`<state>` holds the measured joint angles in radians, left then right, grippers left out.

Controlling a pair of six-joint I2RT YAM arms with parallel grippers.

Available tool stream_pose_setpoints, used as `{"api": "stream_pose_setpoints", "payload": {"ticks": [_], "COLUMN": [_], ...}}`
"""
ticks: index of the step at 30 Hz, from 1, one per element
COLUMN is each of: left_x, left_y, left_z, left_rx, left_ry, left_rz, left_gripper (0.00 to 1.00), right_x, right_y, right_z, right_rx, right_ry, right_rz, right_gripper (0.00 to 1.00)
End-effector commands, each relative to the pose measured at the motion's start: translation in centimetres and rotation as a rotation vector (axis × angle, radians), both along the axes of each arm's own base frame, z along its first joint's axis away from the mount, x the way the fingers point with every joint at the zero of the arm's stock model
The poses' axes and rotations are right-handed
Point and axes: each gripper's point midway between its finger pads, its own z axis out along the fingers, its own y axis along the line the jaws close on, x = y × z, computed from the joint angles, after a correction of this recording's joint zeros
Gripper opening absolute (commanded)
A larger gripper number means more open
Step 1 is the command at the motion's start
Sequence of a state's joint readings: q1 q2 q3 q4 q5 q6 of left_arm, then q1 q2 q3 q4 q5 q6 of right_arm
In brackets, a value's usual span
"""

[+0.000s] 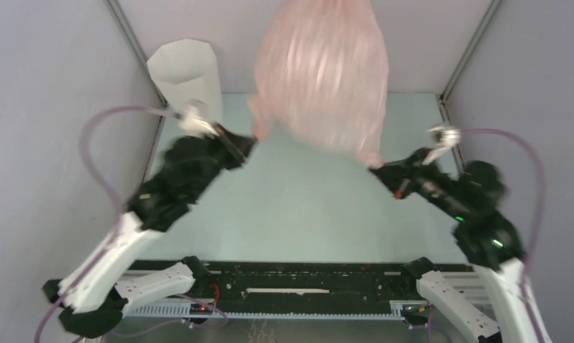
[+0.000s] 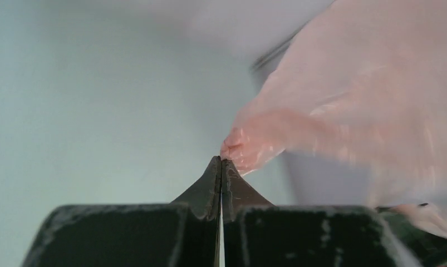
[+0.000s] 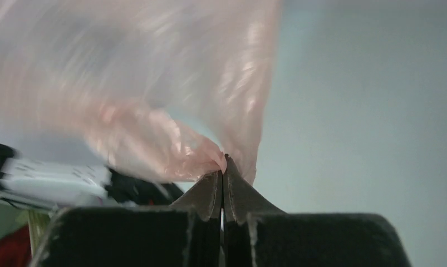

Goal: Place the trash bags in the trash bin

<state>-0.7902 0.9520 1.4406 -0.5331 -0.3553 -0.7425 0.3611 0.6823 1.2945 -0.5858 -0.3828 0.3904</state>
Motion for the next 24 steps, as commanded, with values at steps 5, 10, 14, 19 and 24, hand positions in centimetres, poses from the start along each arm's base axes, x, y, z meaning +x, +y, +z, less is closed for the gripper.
{"api": "stream_pose_setpoints", "payload": {"ticks": [5,10,14,19,24], "left_x": [-3.6,1.5,3.7,0.5,3.8], "left_y": [-1.0,-1.3,0.1,1.5,2.7], "left_z": [-29.7,-13.7,6.7,16.4,-8.6], "left_rx": [0.294,0.187,0.136,0.068,0.226], "left_ry": [0.658,0.305,-0.026,-0.254,0.264], "left_rz": [-0.083,-0.078,-0.053,-0.083,0.068], "left_gripper": [0.0,0.0,0.0,0.0,0.0], "right_x": [-1.7,4.5,6.3,1.5,3.8], "right_y": [2.3,3.4,5.0,5.9,4.3], "right_z": [-27.1,-13.5,3.0,13.4,-3.8], "right_rx": [-0.144,-0.01,0.058,0.063,-0.035], "right_ry": [0.774,0.504,0.274,-0.056,0.224], "right_rz": [0.068,0.034,0.102,0.146,-0.048], "right_gripper": [0.0,0.0,0.0,0.0,0.0]}}
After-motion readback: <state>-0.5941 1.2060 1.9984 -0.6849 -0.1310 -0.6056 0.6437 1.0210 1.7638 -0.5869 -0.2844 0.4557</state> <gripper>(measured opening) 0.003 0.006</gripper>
